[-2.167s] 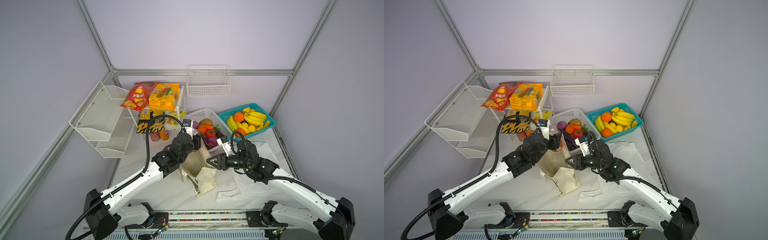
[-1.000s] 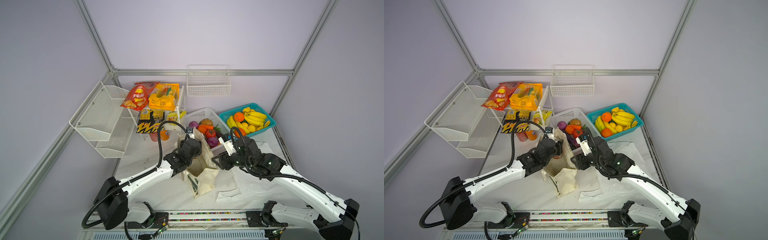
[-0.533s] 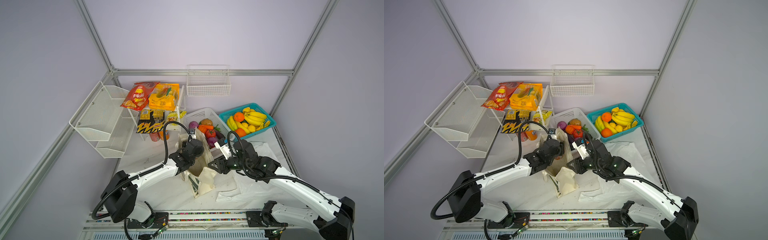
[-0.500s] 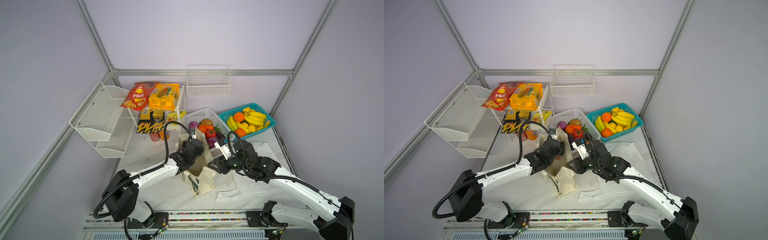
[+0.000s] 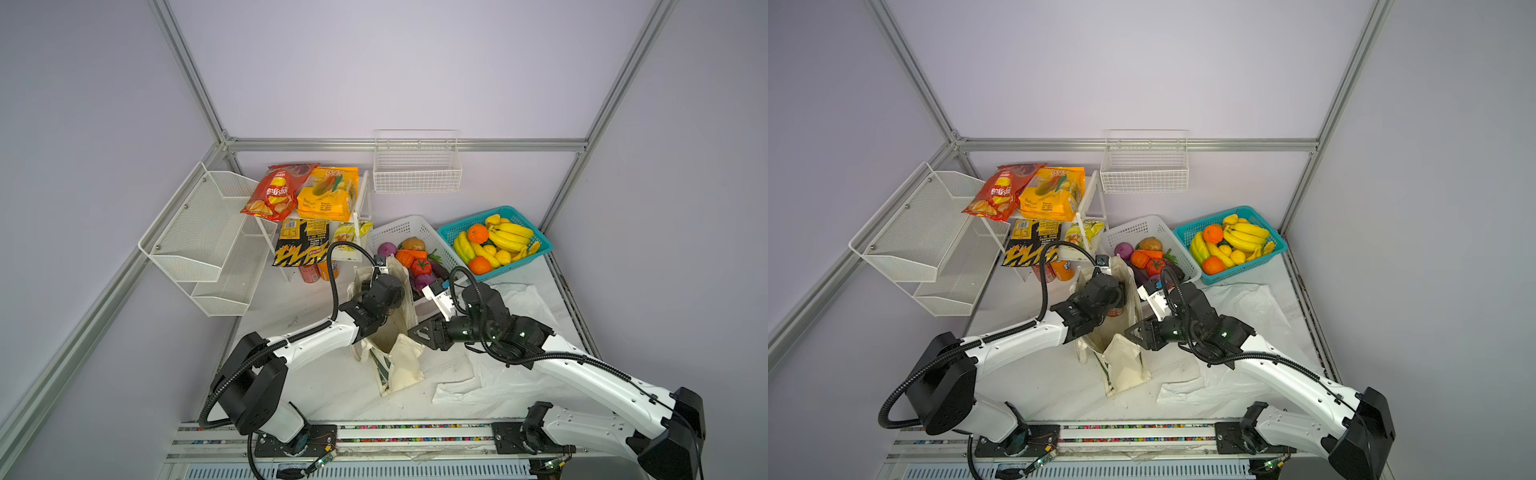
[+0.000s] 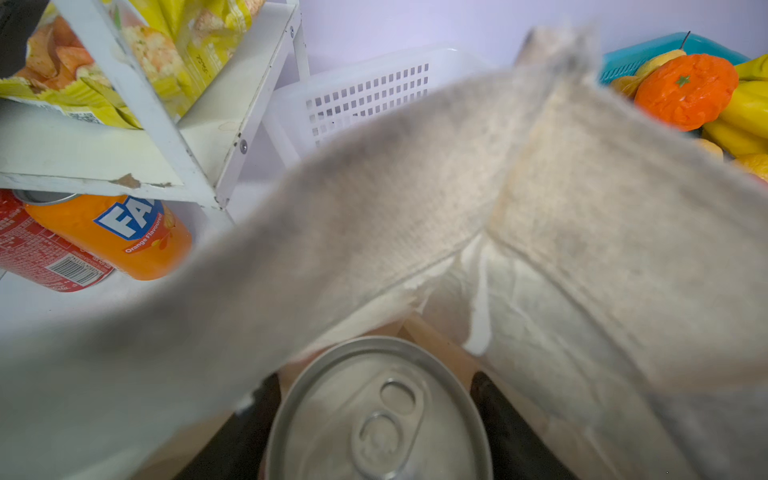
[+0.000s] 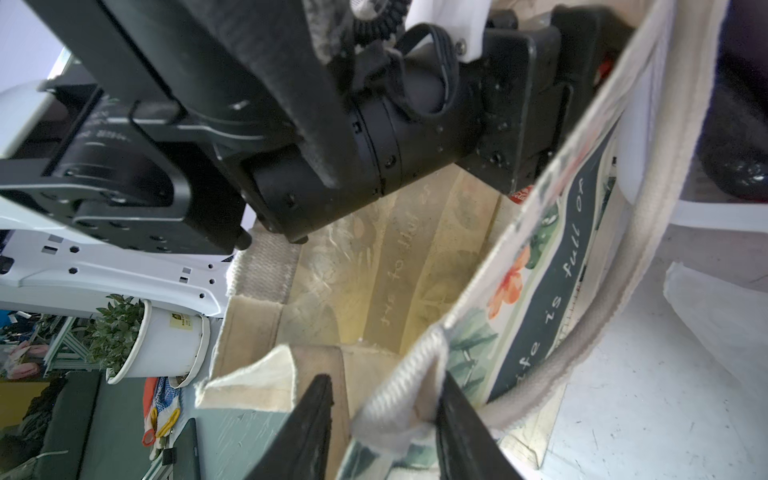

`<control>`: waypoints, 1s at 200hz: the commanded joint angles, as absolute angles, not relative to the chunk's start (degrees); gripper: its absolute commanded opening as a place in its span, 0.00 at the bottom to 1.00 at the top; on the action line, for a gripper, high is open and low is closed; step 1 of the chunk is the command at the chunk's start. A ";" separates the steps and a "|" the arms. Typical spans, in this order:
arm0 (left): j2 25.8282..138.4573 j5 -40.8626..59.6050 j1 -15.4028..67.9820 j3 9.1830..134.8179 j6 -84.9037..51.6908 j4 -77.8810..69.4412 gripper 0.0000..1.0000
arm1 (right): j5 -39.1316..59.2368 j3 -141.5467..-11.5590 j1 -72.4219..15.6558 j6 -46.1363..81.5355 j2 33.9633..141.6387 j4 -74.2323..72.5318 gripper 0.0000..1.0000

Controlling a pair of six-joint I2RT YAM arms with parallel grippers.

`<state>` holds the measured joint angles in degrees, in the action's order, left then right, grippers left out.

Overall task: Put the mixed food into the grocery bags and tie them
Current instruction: 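Lower the Coke can into the bag with left gripper while right holds handle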

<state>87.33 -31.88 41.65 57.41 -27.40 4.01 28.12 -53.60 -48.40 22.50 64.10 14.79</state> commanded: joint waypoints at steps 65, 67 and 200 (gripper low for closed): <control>83.67 -32.57 38.89 56.86 -32.05 -0.91 0.16 | 29.78 -56.98 -52.39 19.47 66.04 14.41 0.42; 83.52 -32.53 38.79 56.80 -32.07 -0.76 0.16 | 29.92 -56.98 -52.45 19.39 65.90 14.37 0.42; 87.44 -31.64 39.20 53.66 -29.70 -6.43 0.19 | 14.63 -63.20 -51.87 13.62 64.13 21.44 0.59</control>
<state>87.02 -31.55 39.13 54.35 -30.44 1.67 18.17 -62.26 -51.92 14.94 65.25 19.29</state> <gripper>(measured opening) 0.642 0.592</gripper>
